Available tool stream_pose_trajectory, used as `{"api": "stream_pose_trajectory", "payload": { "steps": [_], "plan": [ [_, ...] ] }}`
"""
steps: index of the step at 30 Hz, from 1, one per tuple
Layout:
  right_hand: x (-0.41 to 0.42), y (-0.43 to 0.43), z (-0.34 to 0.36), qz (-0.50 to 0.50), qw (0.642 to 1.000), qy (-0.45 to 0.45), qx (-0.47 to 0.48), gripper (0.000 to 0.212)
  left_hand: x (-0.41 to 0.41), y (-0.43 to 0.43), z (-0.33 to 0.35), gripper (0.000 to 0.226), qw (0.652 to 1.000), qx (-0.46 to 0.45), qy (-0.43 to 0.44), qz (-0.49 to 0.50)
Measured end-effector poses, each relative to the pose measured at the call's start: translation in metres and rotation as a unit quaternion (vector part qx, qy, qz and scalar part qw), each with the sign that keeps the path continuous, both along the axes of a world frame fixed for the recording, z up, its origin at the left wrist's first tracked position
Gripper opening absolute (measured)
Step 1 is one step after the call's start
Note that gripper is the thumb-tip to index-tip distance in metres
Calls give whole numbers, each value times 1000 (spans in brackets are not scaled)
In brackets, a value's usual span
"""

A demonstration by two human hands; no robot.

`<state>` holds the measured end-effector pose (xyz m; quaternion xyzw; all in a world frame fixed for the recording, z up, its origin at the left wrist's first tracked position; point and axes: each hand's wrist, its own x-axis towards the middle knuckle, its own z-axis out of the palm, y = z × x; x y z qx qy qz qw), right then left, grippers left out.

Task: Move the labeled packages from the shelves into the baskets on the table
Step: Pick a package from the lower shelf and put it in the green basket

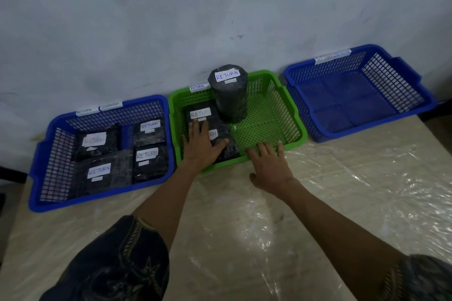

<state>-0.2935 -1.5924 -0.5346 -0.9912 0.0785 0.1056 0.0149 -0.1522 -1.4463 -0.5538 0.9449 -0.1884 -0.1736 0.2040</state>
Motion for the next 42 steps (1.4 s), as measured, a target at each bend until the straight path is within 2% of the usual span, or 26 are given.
{"api": "stream_pose_trajectory", "payload": {
  "steps": [3, 6, 8, 13, 18, 21, 25, 29, 32, 36, 40, 42],
  "plan": [
    [0, -2, 10, 0, 1000, 13, 20, 67, -7, 10, 12, 73, 996, -80, 7, -27],
    [-3, -1, 23, 13, 1000, 17, 18, 61, -14, 19, 30, 54, 992, -103, -64, -43],
    [-8, 2, 34, 16, 999, 26, 19, 59, -22, 28, 47, 50, 990, -120, -63, -37],
    [-35, 23, 66, 41, 998, 37, -1, 62, -60, 69, 98, 36, 997, -68, -3, -45],
    [-72, 74, 101, 88, 995, 39, 3, 54, -120, 142, 144, 40, 998, -7, -35, -49],
    [-91, 118, 120, 118, 993, 23, 13, 54, -160, 196, 169, 46, 998, 10, -60, -15],
    [-112, 188, 157, 172, 983, 48, 44, 51, -206, 278, 196, 43, 997, 10, -65, 42],
    [-132, 262, 204, 213, 967, 130, 43, 50, -241, 359, 223, 52, 994, 59, -17, 86],
    [-154, 322, 238, 227, 966, 123, 21, 49, -264, 425, 241, 54, 990, 102, 22, 99],
    [-181, 408, 259, 228, 969, 93, 24, 48, -305, 509, 265, 34, 996, 63, -6, 70],
    [-202, 491, 262, 233, 968, 83, 38, 49, -339, 585, 280, 27, 996, -11, -33, 81],
    [-209, 526, 264, 234, 965, 104, 51, 48, -347, 619, 283, 31, 996, -15, -25, 86]
  ]
}}
